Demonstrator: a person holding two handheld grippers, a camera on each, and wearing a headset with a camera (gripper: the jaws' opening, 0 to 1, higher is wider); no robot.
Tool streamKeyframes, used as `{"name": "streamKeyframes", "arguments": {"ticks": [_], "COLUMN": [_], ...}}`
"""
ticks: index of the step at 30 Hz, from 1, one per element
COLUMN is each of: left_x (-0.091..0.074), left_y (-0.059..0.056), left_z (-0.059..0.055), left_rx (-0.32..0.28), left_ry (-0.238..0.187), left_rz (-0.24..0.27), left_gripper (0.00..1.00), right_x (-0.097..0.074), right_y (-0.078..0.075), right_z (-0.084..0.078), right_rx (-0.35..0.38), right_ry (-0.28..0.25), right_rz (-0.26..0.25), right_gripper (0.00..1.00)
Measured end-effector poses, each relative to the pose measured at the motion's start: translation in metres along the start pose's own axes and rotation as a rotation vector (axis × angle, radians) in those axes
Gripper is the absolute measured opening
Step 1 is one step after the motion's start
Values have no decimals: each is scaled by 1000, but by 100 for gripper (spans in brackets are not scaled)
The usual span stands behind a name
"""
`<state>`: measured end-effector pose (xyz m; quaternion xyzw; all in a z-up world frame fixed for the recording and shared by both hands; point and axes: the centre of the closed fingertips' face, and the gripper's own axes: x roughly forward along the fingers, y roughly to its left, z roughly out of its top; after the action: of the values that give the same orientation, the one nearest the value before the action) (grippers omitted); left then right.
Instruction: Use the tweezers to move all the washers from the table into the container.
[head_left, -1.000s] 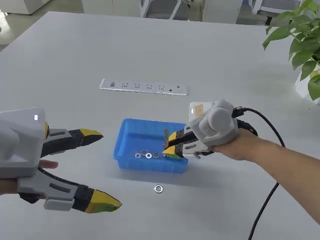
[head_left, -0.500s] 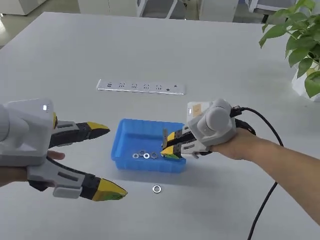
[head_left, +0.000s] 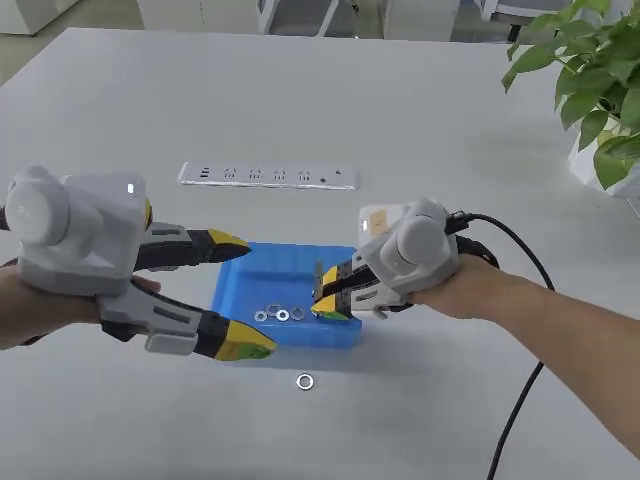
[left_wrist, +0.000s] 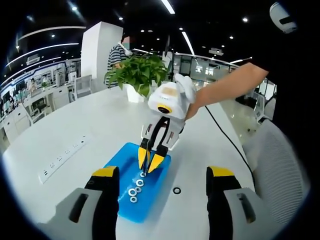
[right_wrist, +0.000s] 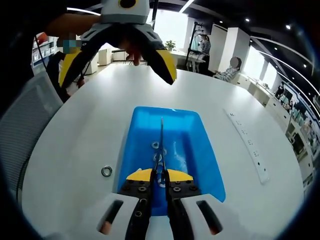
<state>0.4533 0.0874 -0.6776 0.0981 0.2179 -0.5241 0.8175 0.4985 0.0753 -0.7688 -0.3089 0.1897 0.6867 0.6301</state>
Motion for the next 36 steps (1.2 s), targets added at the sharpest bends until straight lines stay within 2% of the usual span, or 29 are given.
{"name": "streamKeyframes", "arguments": {"ticks": [7, 14, 17, 25, 36], "left_x": [14, 28, 33, 49, 59], "left_y": [6, 14, 15, 11, 12], "left_z": [7, 14, 16, 16, 11], "left_rx": [38, 95, 116, 172, 203], "left_ry": [1, 9, 16, 57, 88], "left_rz": [-12, -11, -18, -49, -68], "left_gripper": [59, 35, 28, 21, 9], "right_x": [1, 1, 1, 0, 1], "right_y": [0, 0, 0, 1, 3], "right_z": [0, 0, 0, 0, 0], "right_rx": [-7, -15, -20, -28, -38], "right_ry": [3, 5, 7, 10, 12], "right_rz": [3, 4, 6, 8, 13], "right_gripper": [10, 10, 10, 10, 10]}}
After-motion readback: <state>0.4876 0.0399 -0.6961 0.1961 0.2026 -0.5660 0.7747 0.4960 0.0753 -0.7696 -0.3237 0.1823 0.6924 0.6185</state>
